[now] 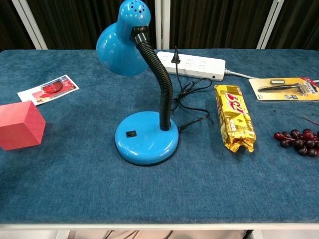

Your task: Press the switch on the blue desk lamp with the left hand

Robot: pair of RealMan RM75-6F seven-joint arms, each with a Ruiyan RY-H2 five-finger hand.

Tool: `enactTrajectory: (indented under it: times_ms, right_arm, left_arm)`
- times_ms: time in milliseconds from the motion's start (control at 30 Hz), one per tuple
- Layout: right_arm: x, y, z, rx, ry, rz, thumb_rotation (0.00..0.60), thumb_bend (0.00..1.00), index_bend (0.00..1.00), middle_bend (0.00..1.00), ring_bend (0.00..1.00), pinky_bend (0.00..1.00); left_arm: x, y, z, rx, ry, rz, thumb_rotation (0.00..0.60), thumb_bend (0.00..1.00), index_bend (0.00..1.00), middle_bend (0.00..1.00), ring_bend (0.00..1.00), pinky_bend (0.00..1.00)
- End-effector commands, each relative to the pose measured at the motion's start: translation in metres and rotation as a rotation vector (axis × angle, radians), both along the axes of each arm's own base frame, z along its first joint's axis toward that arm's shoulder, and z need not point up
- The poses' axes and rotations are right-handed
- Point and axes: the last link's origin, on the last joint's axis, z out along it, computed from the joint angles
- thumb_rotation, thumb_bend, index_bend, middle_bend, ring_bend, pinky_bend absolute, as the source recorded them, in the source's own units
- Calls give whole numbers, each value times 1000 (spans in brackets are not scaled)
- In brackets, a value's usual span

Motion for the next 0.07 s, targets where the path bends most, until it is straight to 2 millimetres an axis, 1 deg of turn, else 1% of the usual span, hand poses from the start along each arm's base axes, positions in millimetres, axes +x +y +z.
enactTrajectory:
  times_ms: [33,67]
  right_arm:
    - [1,0,-4,50,29,-4,600,195,0,0,0,0]
    - [1,0,-5,56,32,-2,600,193,0,0,0,0]
  left_arm:
    - [-47,-6,38,-164,55,232,600,0,59,0,0,22]
    - [-49,-6,40,-172,54,235,600,0,52,0,0,21]
